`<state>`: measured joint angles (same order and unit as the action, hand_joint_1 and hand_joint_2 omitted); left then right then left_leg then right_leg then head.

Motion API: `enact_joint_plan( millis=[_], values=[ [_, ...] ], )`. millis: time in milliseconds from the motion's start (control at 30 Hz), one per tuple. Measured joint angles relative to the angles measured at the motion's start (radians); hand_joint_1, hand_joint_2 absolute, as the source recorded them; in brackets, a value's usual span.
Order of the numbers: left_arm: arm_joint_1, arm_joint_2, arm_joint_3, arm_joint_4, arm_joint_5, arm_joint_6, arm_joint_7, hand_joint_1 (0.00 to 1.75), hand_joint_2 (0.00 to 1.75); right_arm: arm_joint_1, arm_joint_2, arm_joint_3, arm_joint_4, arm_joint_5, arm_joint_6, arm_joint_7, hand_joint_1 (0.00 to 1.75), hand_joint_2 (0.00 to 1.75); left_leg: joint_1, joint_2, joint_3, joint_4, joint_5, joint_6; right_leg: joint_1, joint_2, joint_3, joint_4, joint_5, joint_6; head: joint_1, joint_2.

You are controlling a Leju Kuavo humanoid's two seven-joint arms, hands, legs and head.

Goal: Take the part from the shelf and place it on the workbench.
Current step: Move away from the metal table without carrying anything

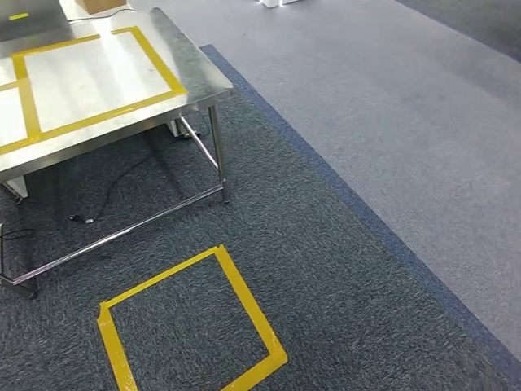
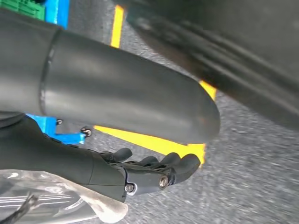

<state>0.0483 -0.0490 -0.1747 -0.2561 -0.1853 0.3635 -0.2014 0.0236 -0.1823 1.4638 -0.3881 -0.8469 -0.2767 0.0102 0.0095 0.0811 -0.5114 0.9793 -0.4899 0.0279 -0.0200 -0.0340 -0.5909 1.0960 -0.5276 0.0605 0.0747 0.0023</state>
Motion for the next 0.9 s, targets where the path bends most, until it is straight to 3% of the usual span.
enact_joint_plan(
  millis=[67,167,233,300,367,400,433,467,533,600,667,700,733,800,867,900],
  values=[
    [0.006,0.001,0.0,-0.001,0.005,0.003,0.008,0.0,0.0,-0.003,0.0,0.005,0.002,-0.003,-0.002,0.002,0.0,0.0,-0.004,0.019,0.003,0.007,-0.006,-0.012,0.003,-0.025,0.058,-0.098,0.026,-0.011,-0.002,0.0],
    [0.012,0.001,0.0,-0.004,0.006,0.004,0.012,0.0,0.0,-0.001,0.0,0.011,0.002,-0.005,-0.006,0.002,0.0,0.0,-0.003,0.036,0.009,0.01,-0.01,-0.029,0.006,-0.006,0.056,-0.106,0.029,-0.032,-0.004,0.0],
    [0.014,0.002,0.0,-0.007,0.007,0.004,0.013,0.0,0.0,0.001,0.0,0.017,0.003,-0.006,-0.007,0.003,0.0,0.0,0.001,-0.004,0.001,0.041,-0.04,-0.041,0.003,0.011,0.057,-0.109,0.035,-0.045,-0.006,0.0],
    [0.019,0.002,0.0,-0.008,0.007,0.004,0.013,0.0,0.0,-0.002,0.0,0.02,0.003,-0.007,-0.007,0.003,0.0,0.0,0.003,-0.058,-0.043,0.153,-0.11,-0.046,0.002,0.032,0.057,-0.111,0.041,-0.055,-0.01,0.0],
    [0.026,0.001,0.0,-0.008,0.007,0.004,0.013,0.0,0.0,-0.004,0.0,0.021,0.004,-0.007,-0.007,0.003,0.0,0.0,0.003,-0.073,-0.099,0.284,-0.163,-0.045,0.005,0.06,0.054,-0.11,0.043,-0.059,-0.011,0.0],
    [0.028,0.001,0.0,-0.008,0.007,0.004,0.013,0.0,0.0,-0.003,0.0,0.022,0.004,-0.008,-0.007,0.003,0.0,0.0,0.003,-0.074,-0.11,0.309,-0.161,-0.043,0.007,0.075,0.053,-0.109,0.044,-0.06,-0.011,0.0],
    [0.03,0.002,0.0,-0.008,0.007,0.004,0.014,0.0,0.0,-0.002,0.0,0.022,0.004,-0.008,-0.007,0.003,0.0,0.0,0.002,-0.077,-0.103,0.289,-0.137,-0.04,0.008,0.089,0.053,-0.108,0.044,-0.06,-0.011,0.0],
    [0.03,0.002,0.0,-0.008,0.007,0.004,0.014,0.0,0.0,-0.002,0.0,0.022,0.004,-0.008,-0.007,0.003,0.0,0.0,0.002,-0.086,-0.079,0.231,-0.097,-0.035,0.009,0.104,0.054,-0.106,0.044,-0.059,-0.011,0.0],
    [0.031,0.003,0.0,-0.008,0.007,0.004,0.014,0.0,0.0,-0.004,0.002,0.022,0.004,-0.008,-0.007,0.003,0.0,0.0,0.004,-0.142,-0.022,0.091,-0.03,-0.024,0.009,0.133,0.05,-0.101,0.046,-0.056,-0.011,0.0],
    [0.031,0.004,0.0,-0.008,0.007,0.004,0.015,0.0,0.0,-0.006,0.003,0.022,0.005,-0.008,-0.007,0.003,0.0,0.0,0.005,-0.182,0.0,0.028,-0.014,-0.019,0.006,0.159,0.039,-0.098,0.05,-0.044,-0.011,0.0],
    [0.032,0.004,0.0,-0.01,0.006,0.001,0.028,0.0,0.0,-0.003,0.004,0.023,0.004,-0.008,-0.015,0.0,0.0,0.0,0.004,-0.165,0.001,0.019,-0.013,-0.016,0.002,0.182,0.025,-0.1,0.057,-0.028,-0.012,0.0],
    [0.034,0.003,0.0,-0.013,0.004,-0.003,0.04,0.0,0.0,0.0,0.004,0.025,0.004,-0.01,-0.026,-0.002,0.0,0.0,0.005,-0.151,0.002,0.013,-0.009,-0.011,0.001,0.17,0.018,-0.096,0.054,-0.023,-0.011,0.0],
    [0.038,0.003,0.0,-0.019,0.001,-0.007,0.056,0.0,0.0,0.001,0.004,0.027,0.002,-0.012,-0.04,-0.003,0.0,0.0,0.006,-0.135,0.004,0.006,-0.005,-0.006,0.003,0.144,0.004,-0.078,0.041,-0.019,-0.009,0.0],
    [0.052,0.004,0.0,-0.036,-0.011,-0.017,0.087,0.0,0.0,-0.006,0.009,0.031,-0.004,-0.024,-0.068,0.005,0.0,0.0,0.006,-0.099,0.005,-0.001,-0.001,0.001,0.005,0.072,-0.047,0.019,-0.017,-0.013,0.0,0.0],
    [0.068,0.005,-0.002,-0.057,-0.029,-0.026,0.113,0.0,0.0,-0.027,0.034,0.031,-0.002,-0.042,-0.076,0.038,0.0,0.0,0.003,-0.059,0.002,0.0,-0.001,0.002,0.003,0.044,-0.11,0.15,-0.074,-0.006,0.005,0.0],
    [0.072,0.005,-0.004,-0.066,-0.037,-0.029,0.121,0.0,0.0,-0.037,0.053,0.031,0.005,-0.049,-0.07,0.057,0.0,0.0,0.002,-0.041,0.0,0.0,-0.002,0.002,0.002,0.04,-0.122,0.182,-0.08,-0.004,0.005,0.0]
  ],
)
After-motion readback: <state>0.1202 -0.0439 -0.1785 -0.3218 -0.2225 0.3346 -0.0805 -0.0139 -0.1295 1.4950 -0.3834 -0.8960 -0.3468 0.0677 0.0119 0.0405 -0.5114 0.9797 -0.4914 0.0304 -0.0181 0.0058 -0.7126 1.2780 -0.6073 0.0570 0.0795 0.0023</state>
